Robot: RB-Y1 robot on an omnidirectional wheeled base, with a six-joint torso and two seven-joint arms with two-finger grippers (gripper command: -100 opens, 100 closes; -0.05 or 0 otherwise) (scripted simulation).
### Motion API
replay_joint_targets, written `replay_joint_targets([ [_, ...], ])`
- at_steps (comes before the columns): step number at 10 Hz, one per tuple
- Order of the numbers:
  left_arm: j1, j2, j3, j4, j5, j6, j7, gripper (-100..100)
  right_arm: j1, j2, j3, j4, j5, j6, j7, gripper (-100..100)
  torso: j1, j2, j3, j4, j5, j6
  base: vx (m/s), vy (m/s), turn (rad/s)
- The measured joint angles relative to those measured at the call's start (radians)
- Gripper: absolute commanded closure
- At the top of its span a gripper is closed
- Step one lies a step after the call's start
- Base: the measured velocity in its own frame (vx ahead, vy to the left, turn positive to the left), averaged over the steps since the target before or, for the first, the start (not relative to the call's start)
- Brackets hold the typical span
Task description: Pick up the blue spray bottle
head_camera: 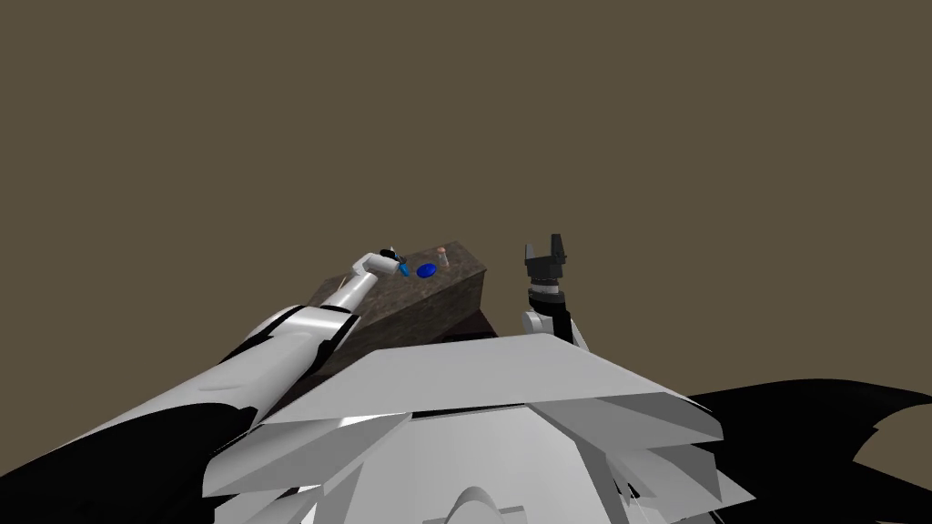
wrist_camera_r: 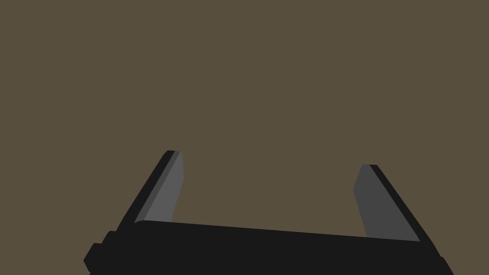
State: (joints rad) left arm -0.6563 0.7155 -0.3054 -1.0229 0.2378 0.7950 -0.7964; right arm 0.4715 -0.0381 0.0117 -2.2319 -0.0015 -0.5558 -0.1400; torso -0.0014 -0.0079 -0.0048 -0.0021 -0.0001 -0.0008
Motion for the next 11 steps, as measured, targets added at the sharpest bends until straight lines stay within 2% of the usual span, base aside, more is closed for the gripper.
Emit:
replay_joint_targets([
  [4,-0.001,0.000,0.000,0.000,-0.001,0.000,0.000,100,0.000,0.000,0.000,0.000,0.000,0.000,0.000,0,0.003,0.006,0.004,0.001,0.001,0.000,0.002,0.000,0.002],
  [5,-0.001,0.001,0.000,0.000,-0.001,0.000,0.000,0,0.000,0.000,0.000,0.000,0.000,0.000,0.000,0,0.002,0.006,0.004,0.001,0.001,0.000,0.000,0.000,0.000],
  [6,-0.001,0.001,0.000,0.000,-0.001,0.000,0.000,100,0.000,0.000,0.000,0.000,0.000,0.000,0.000,0,0.002,0.006,0.004,0.001,0.001,0.000,-0.088,0.053,-0.179],
  [9,-0.027,-0.002,0.009,0.031,-0.030,0.024,0.031,100,-0.001,0.000,0.000,0.000,0.000,0.000,0.000,0,0.006,0.016,0.008,0.001,0.004,0.003,-0.176,0.073,-0.252],
  [10,-0.036,-0.003,0.012,0.044,-0.039,0.033,0.042,100,-0.001,0.000,0.000,0.000,0.000,0.000,0.000,0,0.005,0.016,0.008,0.002,0.003,0.002,-0.070,0.021,-0.045],
  [11,-0.037,-0.004,0.012,0.046,-0.040,0.036,0.045,0,0.000,0.000,0.000,0.000,0.000,0.000,0.000,0,0.004,0.012,0.006,0.001,0.003,0.001,-0.014,0.003,0.009],
])
